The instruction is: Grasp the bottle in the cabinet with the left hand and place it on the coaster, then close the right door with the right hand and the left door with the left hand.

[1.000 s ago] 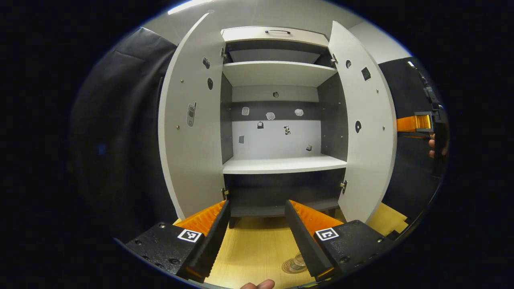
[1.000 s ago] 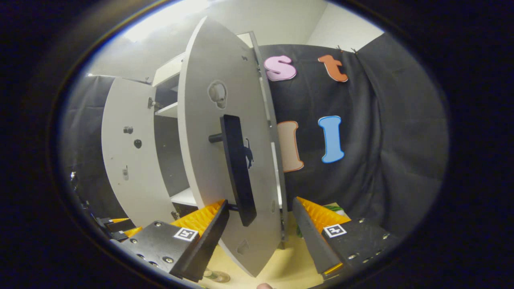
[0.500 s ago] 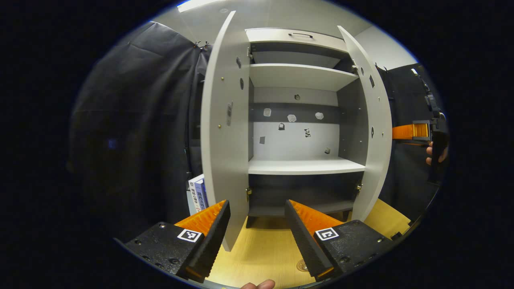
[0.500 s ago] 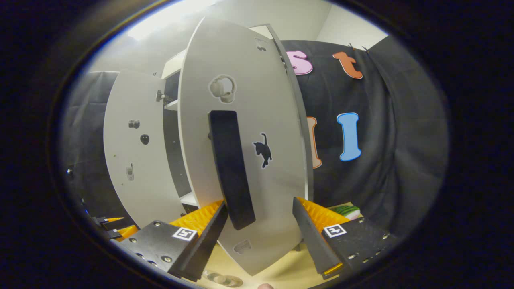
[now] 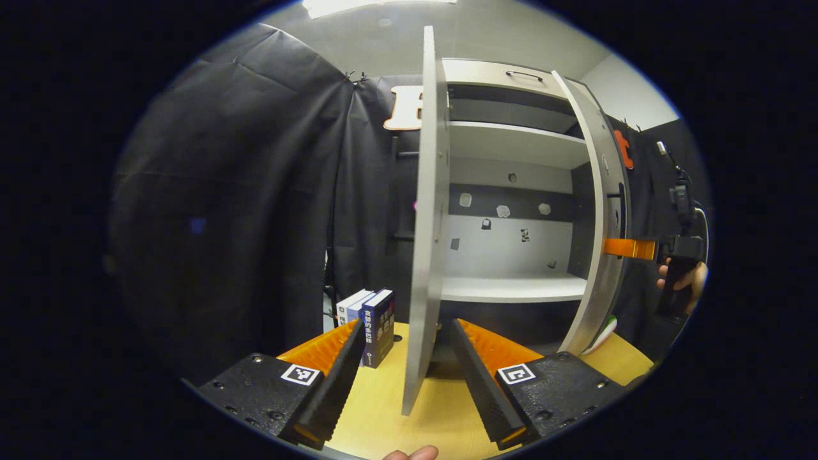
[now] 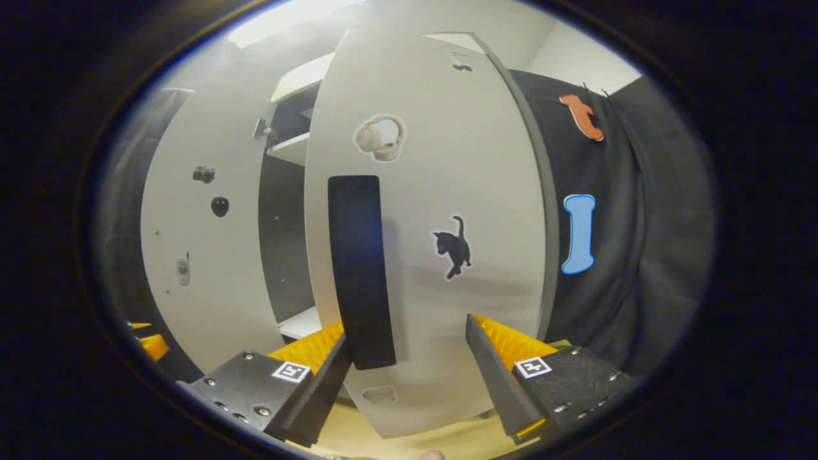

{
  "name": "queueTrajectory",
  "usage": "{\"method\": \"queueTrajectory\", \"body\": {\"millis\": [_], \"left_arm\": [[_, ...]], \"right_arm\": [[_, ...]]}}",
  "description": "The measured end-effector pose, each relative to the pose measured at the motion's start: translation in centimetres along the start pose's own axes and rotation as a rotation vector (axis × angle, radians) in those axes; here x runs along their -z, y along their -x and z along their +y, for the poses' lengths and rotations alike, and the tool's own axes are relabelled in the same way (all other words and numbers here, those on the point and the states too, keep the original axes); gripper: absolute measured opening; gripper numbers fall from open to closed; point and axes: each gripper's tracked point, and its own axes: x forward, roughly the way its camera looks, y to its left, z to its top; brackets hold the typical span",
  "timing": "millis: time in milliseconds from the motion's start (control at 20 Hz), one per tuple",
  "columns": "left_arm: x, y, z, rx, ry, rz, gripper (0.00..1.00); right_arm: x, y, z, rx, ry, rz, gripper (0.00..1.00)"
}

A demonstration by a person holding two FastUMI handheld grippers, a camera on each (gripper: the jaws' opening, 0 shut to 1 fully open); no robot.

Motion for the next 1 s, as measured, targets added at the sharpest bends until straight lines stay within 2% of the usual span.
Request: {"method": "queueTrajectory", "body": {"millis": [150,200,250,350,500,550,600,650,750,800,850,950,1000], "left_arm": [[-2.0,-0.9,1.7,0.011,0.020,-0.007,0.87],[-2.5,-1.2,2.1,0.027,0.028,-0.009,0.83],[-3.1,-1.4,2.5,0.038,0.027,-0.011,0.88],[-3.9,-2.3,3.7,0.052,0.029,-0.002,0.88],[-4.7,-2.8,3.5,0.098,0.053,0.007,0.88],[-4.9,-3.0,3.6,0.108,0.051,0.009,0.88],[-5.2,-3.6,3.6,0.120,0.045,0.005,0.88],[-5.6,-4.0,3.6,0.130,0.039,-0.001,0.88],[-6.3,-4.9,3.2,0.159,0.033,-0.009,0.88],[-6.7,-5.2,2.9,0.177,0.034,-0.013,0.83],[-6.9,-5.5,2.8,0.185,0.034,-0.014,0.88],[-6.9,-6.0,3.2,0.186,0.022,-0.012,0.88],[-6.9,-6.4,3.1,0.191,0.022,-0.010,0.83]], "right_arm": [[0.1,-2.1,0.9,0.032,0.002,-0.015,1.00],[0.2,-2.9,1.0,0.040,-0.001,-0.019,0.97],[0.3,-3.4,1.2,0.049,-0.005,-0.022,1.00],[0.5,-4.3,1.4,0.067,-0.010,-0.028,1.00],[0.5,-5.5,1.6,0.099,-0.007,-0.034,1.00],[0.6,-5.8,1.7,0.107,-0.010,-0.036,0.96],[0.7,-6.1,1.6,0.112,-0.017,-0.036,1.00],[0.7,-6.4,1.7,0.116,-0.023,-0.037,0.97],[0.7,-7.0,1.7,0.125,-0.034,-0.040,1.00],[0.8,-7.2,1.6,0.129,-0.036,-0.041,1.00],[0.8,-7.3,1.7,0.134,-0.036,-0.046,1.00],[0.8,-7.8,1.7,0.140,-0.033,-0.051,0.96],[0.8,-8.0,1.8,0.141,-0.035,-0.052,0.97]]}}
